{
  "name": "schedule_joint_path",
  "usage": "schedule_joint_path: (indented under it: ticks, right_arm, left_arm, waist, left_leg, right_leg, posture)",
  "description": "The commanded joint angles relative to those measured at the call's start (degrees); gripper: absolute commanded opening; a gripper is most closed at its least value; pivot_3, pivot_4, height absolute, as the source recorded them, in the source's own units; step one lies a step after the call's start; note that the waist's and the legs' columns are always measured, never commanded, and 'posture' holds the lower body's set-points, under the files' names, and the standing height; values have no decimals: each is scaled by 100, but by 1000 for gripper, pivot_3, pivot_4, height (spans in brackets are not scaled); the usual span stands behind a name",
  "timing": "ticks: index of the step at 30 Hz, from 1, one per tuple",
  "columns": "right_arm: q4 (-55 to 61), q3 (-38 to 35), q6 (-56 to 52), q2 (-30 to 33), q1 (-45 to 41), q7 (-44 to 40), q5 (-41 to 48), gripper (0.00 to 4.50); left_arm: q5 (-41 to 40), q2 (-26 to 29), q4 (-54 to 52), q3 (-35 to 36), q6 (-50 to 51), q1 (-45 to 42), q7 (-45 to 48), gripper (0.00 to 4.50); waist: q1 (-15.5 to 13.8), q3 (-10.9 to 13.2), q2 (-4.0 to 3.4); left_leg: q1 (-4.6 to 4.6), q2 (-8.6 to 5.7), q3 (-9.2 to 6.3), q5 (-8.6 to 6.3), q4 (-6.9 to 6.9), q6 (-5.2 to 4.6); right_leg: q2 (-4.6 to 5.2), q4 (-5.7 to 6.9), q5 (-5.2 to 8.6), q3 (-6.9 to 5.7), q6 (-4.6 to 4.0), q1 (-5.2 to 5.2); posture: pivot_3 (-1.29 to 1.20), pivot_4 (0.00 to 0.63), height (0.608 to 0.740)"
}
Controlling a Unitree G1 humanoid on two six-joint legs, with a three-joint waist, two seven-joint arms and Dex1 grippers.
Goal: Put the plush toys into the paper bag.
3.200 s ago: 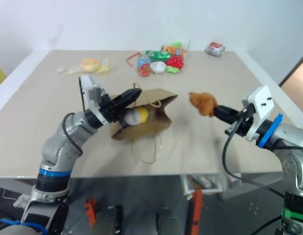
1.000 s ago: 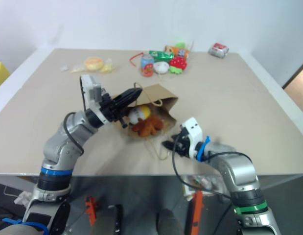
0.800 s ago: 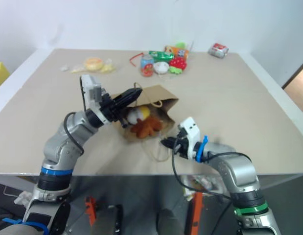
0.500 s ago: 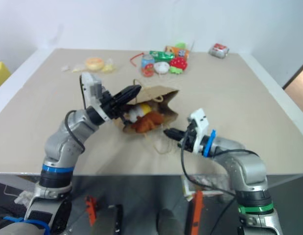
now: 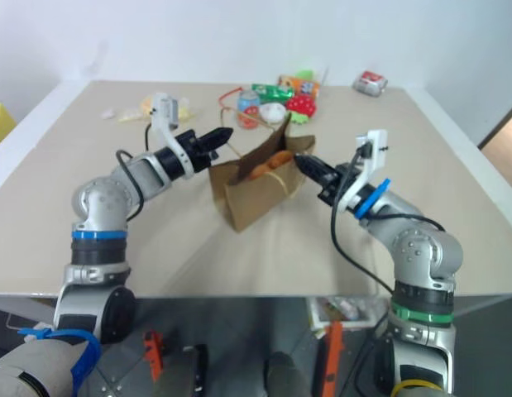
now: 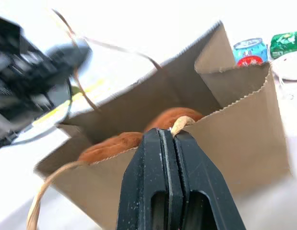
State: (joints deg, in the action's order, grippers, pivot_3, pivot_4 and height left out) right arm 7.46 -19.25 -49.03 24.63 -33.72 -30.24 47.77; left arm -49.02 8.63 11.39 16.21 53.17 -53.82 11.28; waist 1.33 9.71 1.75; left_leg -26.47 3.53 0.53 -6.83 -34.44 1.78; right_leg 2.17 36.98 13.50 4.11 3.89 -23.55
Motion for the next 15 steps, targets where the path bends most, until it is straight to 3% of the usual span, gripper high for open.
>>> schedule_joint_path:
  ticks: [1,3,4,7,8,10,14,15]
  right_arm:
    - [-283,-142,-125,64,-280,388,23,91]
    - [-441,-34,-122,70,-300,557,-172,91]
    - [-475,-13,-115,58,-301,588,-193,365]
    - [-385,141,-86,94,-276,563,-298,1106]
    - [-377,171,-77,105,-288,588,-345,1616]
    - [-438,140,-27,121,-347,638,-388,2016]
    - [-442,-130,-93,177,-425,603,-146,3221]
    - [-371,-188,-120,183,-421,573,-63,3294]
  left_arm:
    - [-115,-4,122,183,419,-337,-446,0]
    - [103,52,85,0,411,-293,-458,0]
    - [189,79,18,-96,376,-238,-399,0]
    - [273,100,-102,-187,330,-63,-280,613]
    - [285,94,-112,-167,314,-33,-288,1192]
    - [308,90,-63,-96,248,-5,-308,1579]
    - [292,96,90,159,-32,-22,-300,2791]
    - [291,101,60,185,-141,-17,-220,3036]
  waist:
    - [-1,0,0]
    - [0,0,0]
    - [-1,0,0]
    - [0,1,-2]
    - [1,1,-3]
    - [4,1,-3]
    - [3,2,-4]
    - [2,2,-4]
  left_leg:
    - [0,0,0,0,0,0]
    - [2,0,-1,-1,2,1]
    - [2,0,0,-1,2,1]
    - [1,0,0,0,2,1]
    - [2,0,0,0,3,1]
    - [2,0,0,-1,5,1]
    - [2,0,0,-1,8,1]
    - [1,0,-1,-1,8,1]
  right_leg:
    - [0,0,0,0,-1,0]
    - [0,0,0,-1,-2,2]
    - [0,0,0,-1,-3,1]
    - [-1,0,-6,-1,-13,-1]
    - [-1,0,-6,-1,-13,-1]
    - [-1,0,-6,-1,-14,-2]
    - [-2,0,-7,-1,-16,-5]
    - [-2,1,-7,-1,-16,-6]
  posture:
    - [0,150,740]
    - [0,150,740]
    - [0,150,740]
    - [0,150,740]
    - [0,150,740]
    - [0,150,740]
    - [0,150,740]
    - [0,150,740]
